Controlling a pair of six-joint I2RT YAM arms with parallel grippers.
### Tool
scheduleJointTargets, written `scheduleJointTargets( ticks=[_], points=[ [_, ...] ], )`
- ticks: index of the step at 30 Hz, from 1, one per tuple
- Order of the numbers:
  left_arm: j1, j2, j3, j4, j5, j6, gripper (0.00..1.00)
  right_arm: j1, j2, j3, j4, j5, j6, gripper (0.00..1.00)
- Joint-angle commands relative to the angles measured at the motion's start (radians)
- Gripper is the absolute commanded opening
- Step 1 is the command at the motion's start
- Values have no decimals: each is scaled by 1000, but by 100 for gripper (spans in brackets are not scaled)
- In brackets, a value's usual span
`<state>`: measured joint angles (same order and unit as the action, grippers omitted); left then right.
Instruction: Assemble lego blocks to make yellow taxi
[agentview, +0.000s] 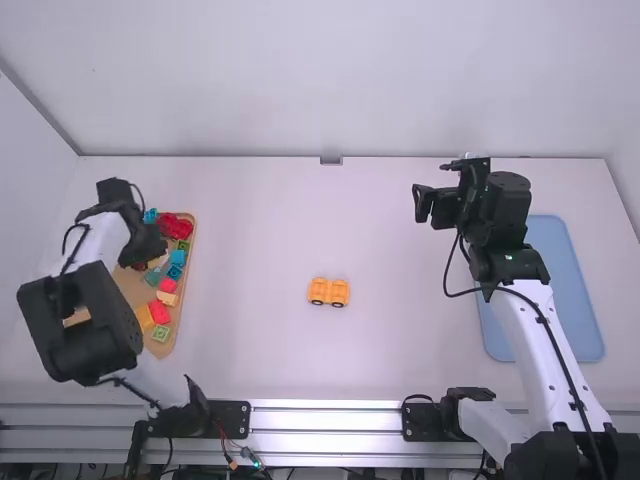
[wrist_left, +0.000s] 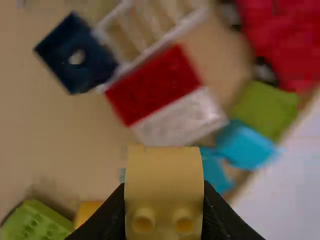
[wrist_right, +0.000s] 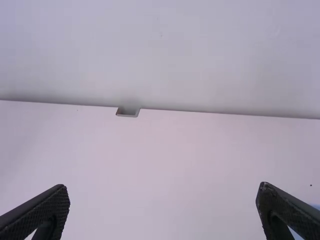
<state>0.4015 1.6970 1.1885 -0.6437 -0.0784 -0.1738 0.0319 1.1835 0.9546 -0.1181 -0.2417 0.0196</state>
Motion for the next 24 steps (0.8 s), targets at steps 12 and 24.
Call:
scheduleJointTargets(
  ticks=[12, 24],
  points=[
    [-370, -104, -108, 61, 253, -840, 2, 2, 6, 39, 2, -4, 2, 98],
    [-644, -78, -181, 154, 212, -1283, 2, 1, 6, 39, 2, -5, 2, 98]
  ],
)
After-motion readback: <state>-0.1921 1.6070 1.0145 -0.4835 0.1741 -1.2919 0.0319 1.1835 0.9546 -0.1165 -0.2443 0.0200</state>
